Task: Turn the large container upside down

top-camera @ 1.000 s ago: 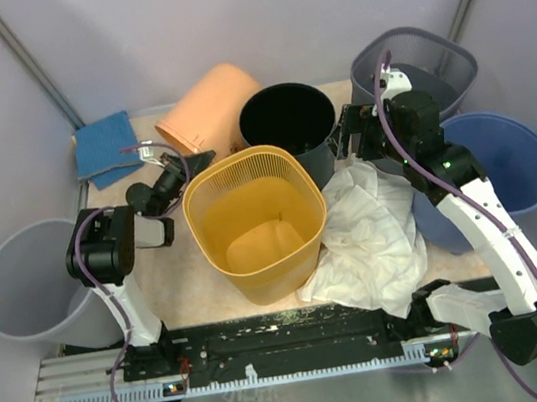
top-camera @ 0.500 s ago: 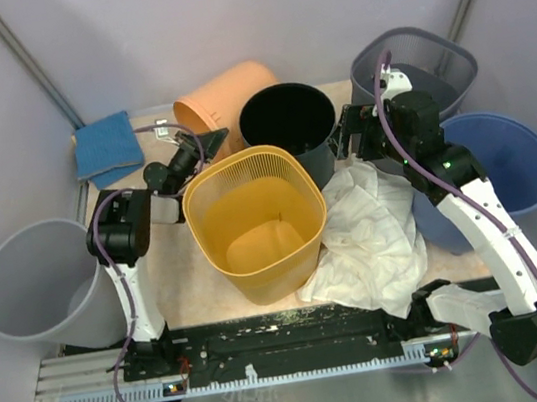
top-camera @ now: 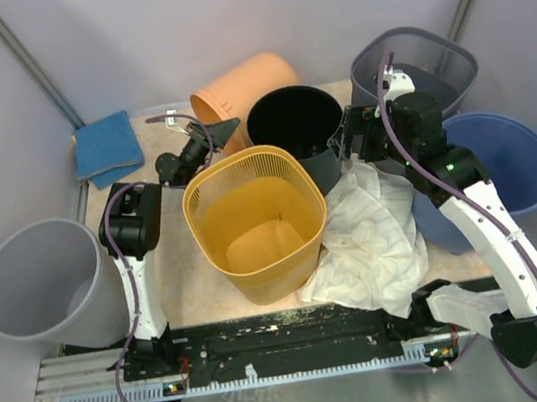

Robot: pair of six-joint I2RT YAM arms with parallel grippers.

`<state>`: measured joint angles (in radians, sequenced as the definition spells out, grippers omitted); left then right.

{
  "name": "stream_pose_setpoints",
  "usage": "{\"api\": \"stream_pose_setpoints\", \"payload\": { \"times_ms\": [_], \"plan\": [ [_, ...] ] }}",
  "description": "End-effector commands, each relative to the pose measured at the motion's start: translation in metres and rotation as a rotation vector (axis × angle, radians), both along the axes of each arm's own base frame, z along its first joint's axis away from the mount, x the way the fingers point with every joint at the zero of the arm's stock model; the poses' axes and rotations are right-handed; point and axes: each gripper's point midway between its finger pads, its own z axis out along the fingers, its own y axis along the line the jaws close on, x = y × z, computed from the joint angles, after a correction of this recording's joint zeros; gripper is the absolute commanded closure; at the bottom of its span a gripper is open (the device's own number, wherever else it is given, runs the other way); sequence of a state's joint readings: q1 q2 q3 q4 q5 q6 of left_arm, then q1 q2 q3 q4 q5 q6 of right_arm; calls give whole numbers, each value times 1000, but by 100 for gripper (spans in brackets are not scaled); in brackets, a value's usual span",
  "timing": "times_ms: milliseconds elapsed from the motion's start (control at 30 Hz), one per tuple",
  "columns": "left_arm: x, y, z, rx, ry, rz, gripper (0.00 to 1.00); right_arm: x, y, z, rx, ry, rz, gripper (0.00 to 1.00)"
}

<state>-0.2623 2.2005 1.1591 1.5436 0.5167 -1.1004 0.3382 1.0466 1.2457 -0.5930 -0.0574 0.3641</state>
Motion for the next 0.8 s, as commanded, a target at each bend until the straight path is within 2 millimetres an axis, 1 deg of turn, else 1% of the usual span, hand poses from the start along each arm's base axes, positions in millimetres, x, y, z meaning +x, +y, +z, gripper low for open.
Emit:
{"api": "stream_pose_setpoints", "payload": {
  "times_ms": [0,200,333,433,500,633,767],
  "plan": [
    [-32,-2,38,-104,-165,-70,100,0,2,33,48,-92,4,7],
    [-31,18,0,-88,-42,-36,100,-1,2,32,44,-93,6,7],
    [-37,29,-20,-61,18,-33,100,-1,4,31,45,-90,16,7],
    [-40,35,-30,-45,42,-36,100,0,6,33,52,-93,24,7],
    [-40,43,-35,-40,60,-22,100,-1,6,33,53,-92,23,7],
    [-42,61,-41,-33,88,13,100,-1,5,33,53,-92,22,7],
    [-47,74,-45,-27,110,32,100,-1,8,34,63,-92,29,7]
  ]
}}
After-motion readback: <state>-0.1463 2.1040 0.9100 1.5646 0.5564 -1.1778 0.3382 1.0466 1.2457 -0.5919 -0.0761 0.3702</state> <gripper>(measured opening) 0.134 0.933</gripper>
